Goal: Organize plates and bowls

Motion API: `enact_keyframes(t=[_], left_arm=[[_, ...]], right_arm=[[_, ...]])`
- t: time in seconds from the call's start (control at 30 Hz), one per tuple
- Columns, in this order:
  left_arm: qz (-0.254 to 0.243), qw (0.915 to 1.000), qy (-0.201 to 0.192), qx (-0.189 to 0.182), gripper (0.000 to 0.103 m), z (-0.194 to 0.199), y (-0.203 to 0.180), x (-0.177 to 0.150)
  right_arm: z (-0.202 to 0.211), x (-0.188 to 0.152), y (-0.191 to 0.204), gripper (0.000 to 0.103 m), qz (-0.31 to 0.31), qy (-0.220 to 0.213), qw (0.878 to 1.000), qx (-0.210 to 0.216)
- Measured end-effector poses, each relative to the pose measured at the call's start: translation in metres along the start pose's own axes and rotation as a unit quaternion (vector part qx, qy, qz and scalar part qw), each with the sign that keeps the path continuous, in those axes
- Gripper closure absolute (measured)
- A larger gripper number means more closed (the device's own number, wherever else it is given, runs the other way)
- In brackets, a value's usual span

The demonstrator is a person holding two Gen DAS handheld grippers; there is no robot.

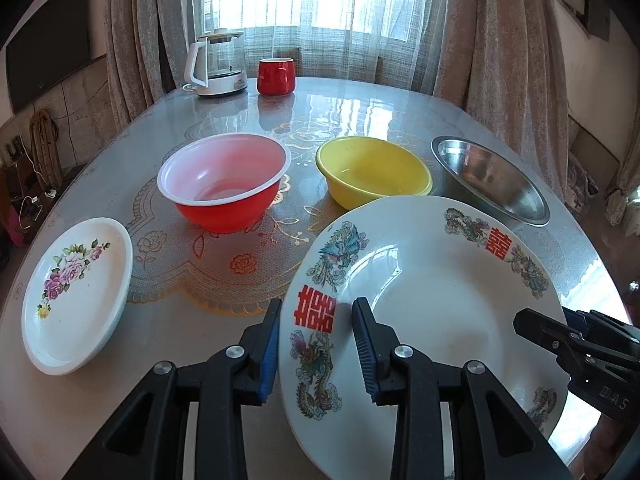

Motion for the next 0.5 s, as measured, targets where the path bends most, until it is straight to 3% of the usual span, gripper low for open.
enact_keyframes(t=[0.2,0.5], left_arm=[[-0.011,0.9999,0.009,0.009,0.069,-0.013,-0.004,-0.002],[-0.027,0.9993,0.004,0.026,0.068,-0.012,-0.008,-0.003]], right_arm=[[-0.011,0.000,-0.011,0.067,0.011,0.009,1.000,-0.027],[-0.016,0.002,-0.006,0.066,0.067,0.005,0.993,-0.101]])
Point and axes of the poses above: each gripper's, at about its wrist camera, not at the fingertips, and z roughly against the way its jaws point, y to its left, x to its top, the point moved 7 cm from there along -z, roughly the way its jaws point, and after that the axes turned 3 degrees about x, right-handed, at the moved point
